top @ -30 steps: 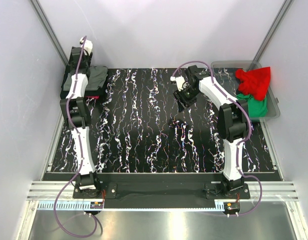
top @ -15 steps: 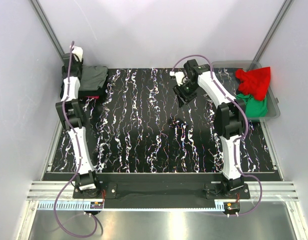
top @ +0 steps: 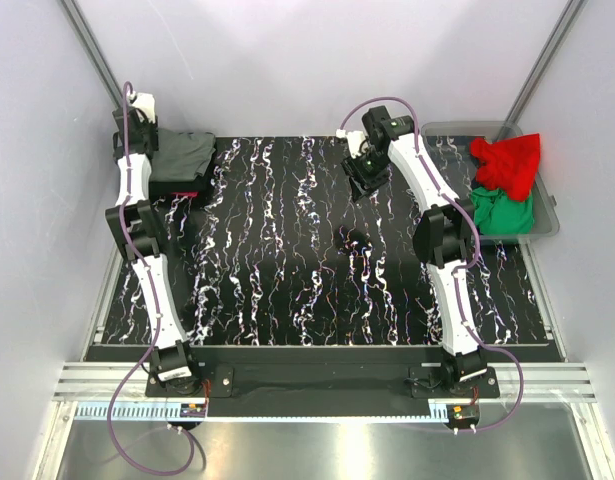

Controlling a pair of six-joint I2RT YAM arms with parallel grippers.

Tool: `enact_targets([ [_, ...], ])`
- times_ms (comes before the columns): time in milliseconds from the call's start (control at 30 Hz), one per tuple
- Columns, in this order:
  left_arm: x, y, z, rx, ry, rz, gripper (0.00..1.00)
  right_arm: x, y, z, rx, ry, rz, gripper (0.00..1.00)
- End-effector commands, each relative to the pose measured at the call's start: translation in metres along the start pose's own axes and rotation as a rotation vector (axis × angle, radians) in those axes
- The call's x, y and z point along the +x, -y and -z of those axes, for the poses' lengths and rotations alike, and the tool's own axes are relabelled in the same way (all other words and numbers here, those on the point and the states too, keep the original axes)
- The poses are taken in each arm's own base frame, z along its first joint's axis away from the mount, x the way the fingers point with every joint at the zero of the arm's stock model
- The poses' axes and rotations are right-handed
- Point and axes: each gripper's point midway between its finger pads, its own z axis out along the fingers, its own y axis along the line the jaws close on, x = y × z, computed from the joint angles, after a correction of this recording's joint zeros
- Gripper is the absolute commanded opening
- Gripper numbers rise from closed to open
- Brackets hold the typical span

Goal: Fold and stack the t-shirts
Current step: Neatly place the folded tshirt to the corner

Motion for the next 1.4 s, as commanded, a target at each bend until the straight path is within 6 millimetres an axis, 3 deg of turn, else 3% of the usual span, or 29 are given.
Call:
enact_targets([
  [0,-0.021,0.008,0.004,0.071,0.060,0.046,0.40,0.008,-0.011,0.013,-0.004,-0.041,-0.013,0.53],
  [167,-0.016,0.004,0.008,0.080,0.046,0.083,0.40,0.004,-0.014,0.017,-0.012,-0.023,-0.004,0.53],
  [300,-0.028,-0.016,0.011,0.030,0.088,0.127,0.44,-0.009,-0.017,0.025,-0.025,0.027,0.002,0.53],
  [367,-0.025,-0.017,0.011,0.033,0.090,0.164,0.45,-0.011,-0.021,0.027,-0.039,0.038,0.003,0.53],
  [567,-0.024,-0.019,0.013,0.058,0.121,0.250,0.39,-0.016,-0.031,0.031,-0.087,0.065,-0.005,0.53],
  [667,-0.027,-0.021,0.014,0.042,0.126,0.257,0.28,-0.023,-0.031,0.031,-0.092,0.086,-0.009,0.53],
  [700,-0.031,-0.020,0.016,0.036,0.134,0.264,0.20,-0.025,-0.032,0.030,-0.096,0.092,-0.008,0.53],
  [733,-0.034,-0.020,0.017,0.029,0.138,0.269,0.05,-0.025,-0.031,0.028,-0.100,0.091,-0.012,0.53],
  [767,-0.038,-0.022,0.018,0.013,0.143,0.279,0.00,-0.024,-0.033,0.025,-0.112,0.086,-0.017,0.53],
  [1100,-0.091,-0.019,0.036,0.038,0.253,0.281,0.00,-0.026,-0.032,0.018,-0.126,0.086,-0.027,0.53],
  [1367,-0.079,-0.038,0.039,-0.055,0.204,0.232,0.00,-0.029,-0.029,0.025,-0.096,0.101,-0.009,0.53],
])
